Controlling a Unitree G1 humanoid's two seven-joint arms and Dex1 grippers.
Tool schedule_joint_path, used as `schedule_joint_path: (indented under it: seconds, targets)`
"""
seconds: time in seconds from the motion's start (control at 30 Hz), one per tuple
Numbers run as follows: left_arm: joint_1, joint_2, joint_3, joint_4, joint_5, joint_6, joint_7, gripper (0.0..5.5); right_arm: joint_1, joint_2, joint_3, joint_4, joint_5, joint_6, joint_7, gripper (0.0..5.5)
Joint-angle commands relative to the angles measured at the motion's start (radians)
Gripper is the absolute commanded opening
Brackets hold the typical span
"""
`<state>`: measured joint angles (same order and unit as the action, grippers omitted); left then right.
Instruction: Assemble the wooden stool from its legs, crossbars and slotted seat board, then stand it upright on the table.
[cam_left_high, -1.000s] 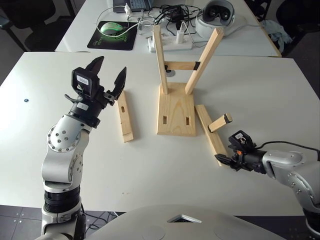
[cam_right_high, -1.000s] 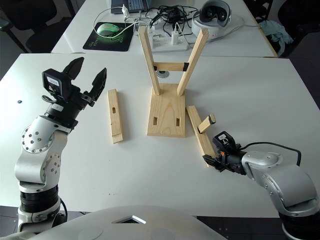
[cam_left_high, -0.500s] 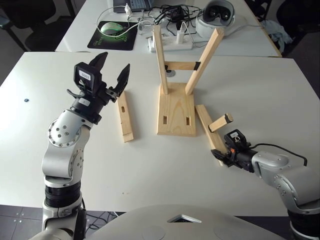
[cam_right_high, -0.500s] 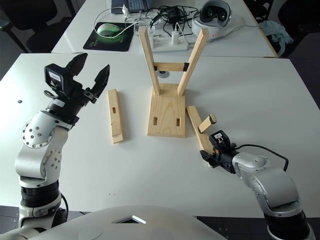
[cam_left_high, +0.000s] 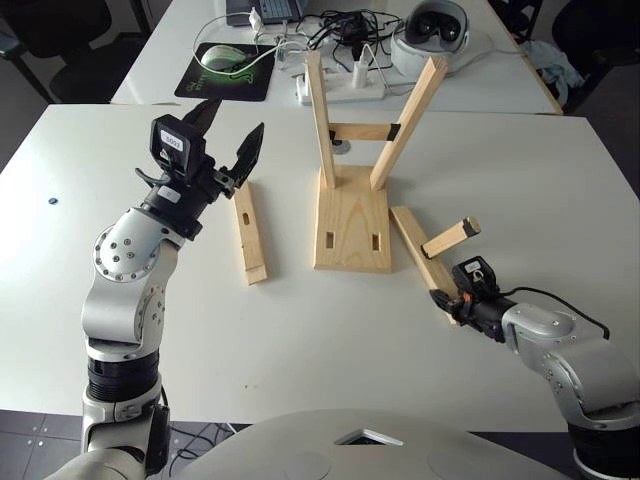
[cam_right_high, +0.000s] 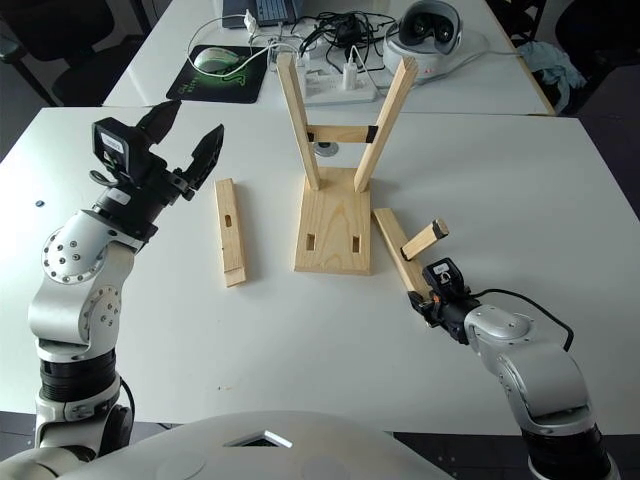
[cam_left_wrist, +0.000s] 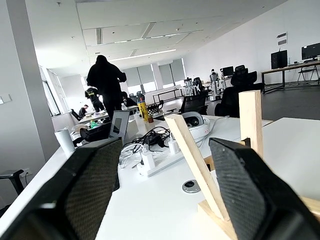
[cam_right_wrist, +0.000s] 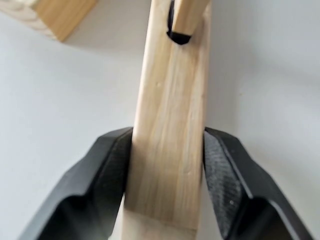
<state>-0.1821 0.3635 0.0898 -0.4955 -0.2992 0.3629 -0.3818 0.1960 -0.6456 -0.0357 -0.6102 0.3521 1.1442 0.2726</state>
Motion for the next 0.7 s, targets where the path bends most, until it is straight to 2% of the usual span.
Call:
schedule_joint_path:
  seconds: [0.03, 0.1, 0.23, 0.4, 0.57, 0.7]
  targets:
    - [0.000, -0.025, 0.042, 0.028, -0.082, 0.021, -0.010, 3.20, -0.017, -0.002, -0.071, 0.147, -0.008, -0.060, 0.039, 2.14]
    - [0.005, -0.038, 0.068, 0.035, -0.133, 0.038, -0.003, 3.20, -0.058, -0.016, -0.136, 0.230, 0.011, -0.139, 0.087, 2.13]
    - [0.003, -0.066, 0.142, 0.053, -0.250, 0.076, 0.019, 3.20, -0.129, -0.121, -0.183, 0.484, 0.013, -0.403, 0.312, 2.12]
    - [-0.015, -0.059, 0.208, 0.099, -0.356, 0.094, 0.006, 3.20, -0.251, -0.097, -0.310, 0.616, 0.212, -0.381, 0.499, 2.12]
    - [-0.068, -0.047, 0.206, 0.149, -0.412, 0.112, -0.020, 3.20, -0.302, -0.036, -0.389, 0.618, 0.352, -0.347, 0.519, 2.12]
    - [-0.110, -0.026, 0.204, 0.185, -0.470, 0.145, -0.060, 3.20, -0.343, 0.014, -0.498, 0.641, 0.447, -0.368, 0.480, 2.12]
